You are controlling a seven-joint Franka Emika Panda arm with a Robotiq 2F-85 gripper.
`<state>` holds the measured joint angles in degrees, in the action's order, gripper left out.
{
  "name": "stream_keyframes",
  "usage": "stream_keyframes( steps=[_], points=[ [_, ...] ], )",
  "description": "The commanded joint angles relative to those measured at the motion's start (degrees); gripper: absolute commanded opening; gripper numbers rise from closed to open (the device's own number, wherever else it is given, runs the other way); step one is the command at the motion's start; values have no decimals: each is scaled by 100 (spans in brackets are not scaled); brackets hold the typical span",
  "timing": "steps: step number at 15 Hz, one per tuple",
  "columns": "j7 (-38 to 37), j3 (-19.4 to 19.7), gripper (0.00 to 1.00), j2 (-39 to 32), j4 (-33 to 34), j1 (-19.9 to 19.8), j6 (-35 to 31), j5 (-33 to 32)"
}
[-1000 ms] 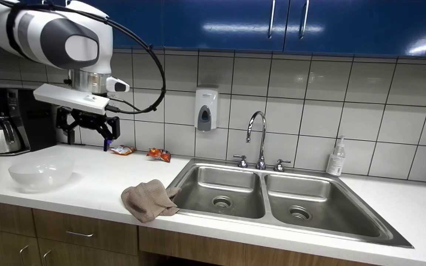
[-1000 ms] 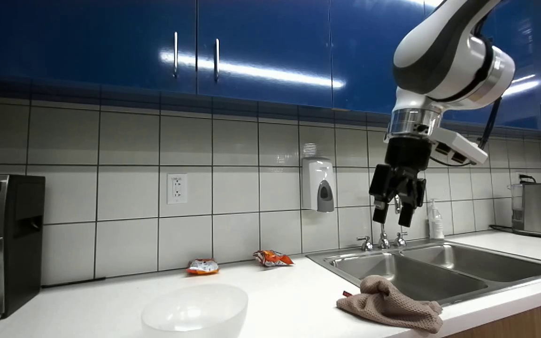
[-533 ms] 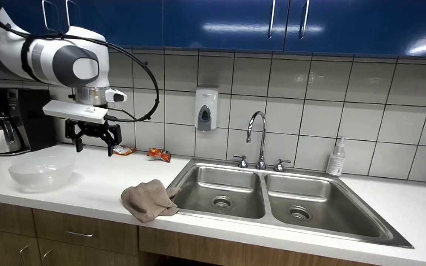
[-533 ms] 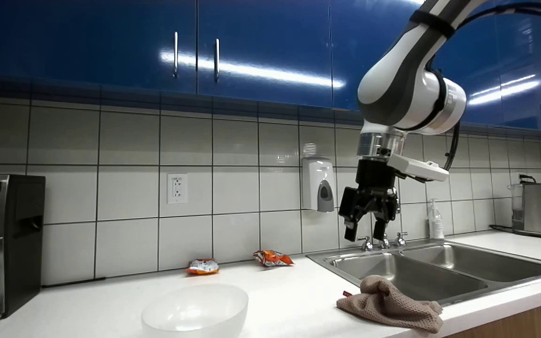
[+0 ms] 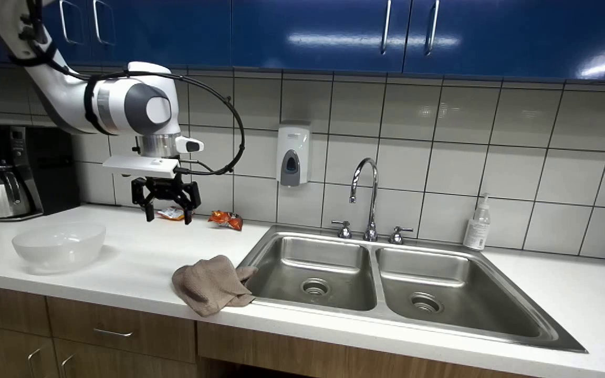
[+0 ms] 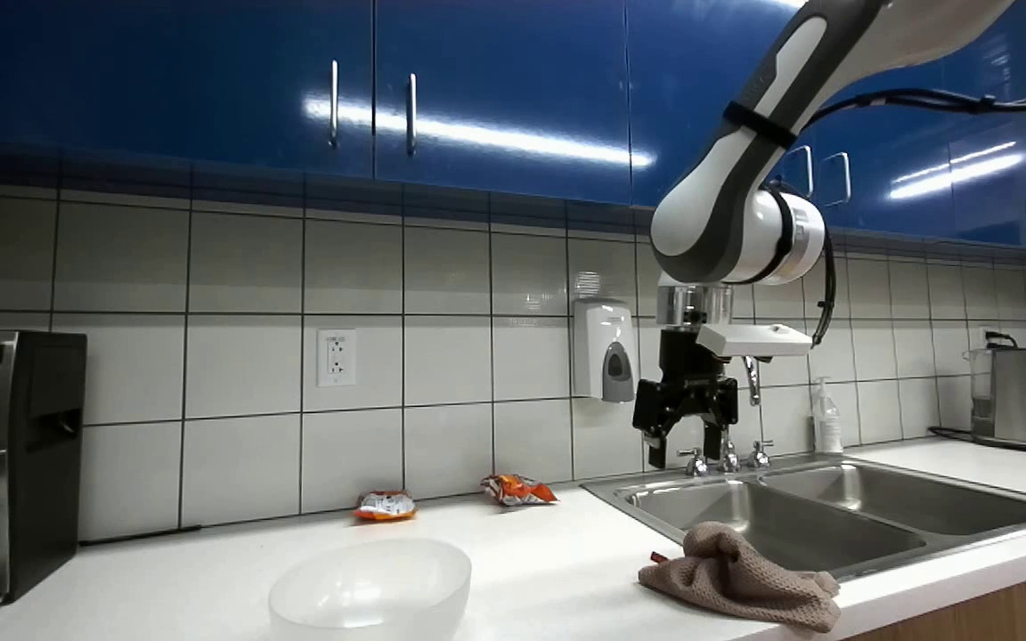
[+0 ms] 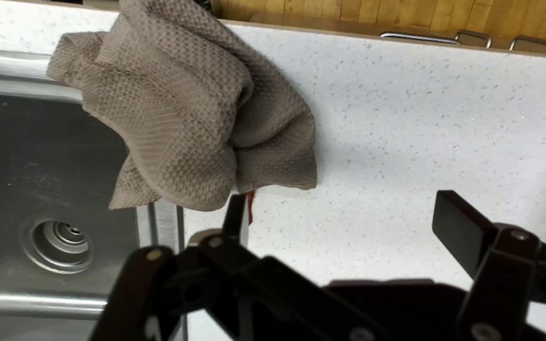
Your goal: Put the towel in the plastic bowl
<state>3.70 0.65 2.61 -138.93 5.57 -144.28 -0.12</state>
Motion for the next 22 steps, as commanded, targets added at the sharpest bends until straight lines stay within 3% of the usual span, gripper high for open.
stream_keyframes(
  steps=[1, 8, 22],
  points=[
    [-511, -48, 100, -324, 508, -249, 451, -363],
    [-998, 111, 100, -782, 796, -466, 762, -667],
    [-1038, 300, 100, -2054, 1378, -457, 648, -554]
  ],
)
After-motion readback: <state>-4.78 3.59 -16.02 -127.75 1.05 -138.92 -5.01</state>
